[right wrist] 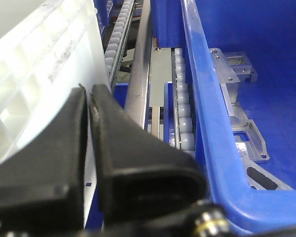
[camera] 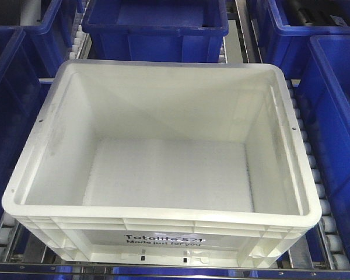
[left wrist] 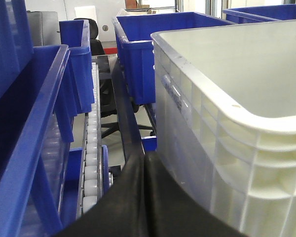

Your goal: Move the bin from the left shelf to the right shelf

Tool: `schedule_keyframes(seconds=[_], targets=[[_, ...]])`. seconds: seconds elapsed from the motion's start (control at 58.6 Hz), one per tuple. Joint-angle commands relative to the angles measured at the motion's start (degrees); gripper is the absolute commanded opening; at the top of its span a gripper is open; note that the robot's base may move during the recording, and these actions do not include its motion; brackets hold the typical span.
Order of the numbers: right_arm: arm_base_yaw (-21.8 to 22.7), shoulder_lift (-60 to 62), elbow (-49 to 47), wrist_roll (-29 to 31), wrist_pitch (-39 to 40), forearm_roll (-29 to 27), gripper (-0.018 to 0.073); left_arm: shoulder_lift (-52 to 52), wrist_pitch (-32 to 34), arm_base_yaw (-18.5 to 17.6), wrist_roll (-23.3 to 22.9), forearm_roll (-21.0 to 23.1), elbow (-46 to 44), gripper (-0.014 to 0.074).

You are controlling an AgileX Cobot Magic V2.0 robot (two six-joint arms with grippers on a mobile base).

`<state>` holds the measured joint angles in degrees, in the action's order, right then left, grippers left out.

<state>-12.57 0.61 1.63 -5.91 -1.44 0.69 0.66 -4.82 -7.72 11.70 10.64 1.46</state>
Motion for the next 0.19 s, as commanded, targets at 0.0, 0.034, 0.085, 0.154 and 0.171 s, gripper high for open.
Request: schedule_keyframes(seconds=[0.0, 0.034, 0.085, 0.154, 0.171], targets=[[0.03, 0.58, 1.07, 0.52, 4.74, 0.44, -0.0008, 0.91, 4.12, -0.11, -0.22, 0.62, 0.95, -0.0006], [0.03, 0.58, 1.07, 0.52, 4.78, 0.44, -0.0008, 0.91, 4.12, -0.11, -0.22, 0.62, 0.95, -0.0006], [0.03, 0.58, 1.07, 0.52, 4.78, 0.44, -0.0008, 0.91, 4.12, -0.11, -0.22, 0.62, 0.95, -0.0006], [0.03, 0.58, 1.07, 0.52, 4.78, 0.44, -0.0008, 0.91, 4.12, -0.11, -0.22, 0.62, 0.95, -0.0006], [0.03, 0.58, 1.07, 0.52, 4.78, 0.44, -0.0008, 0.91, 4.12, -0.11, -0.22, 0.62, 0.95, -0.0006]])
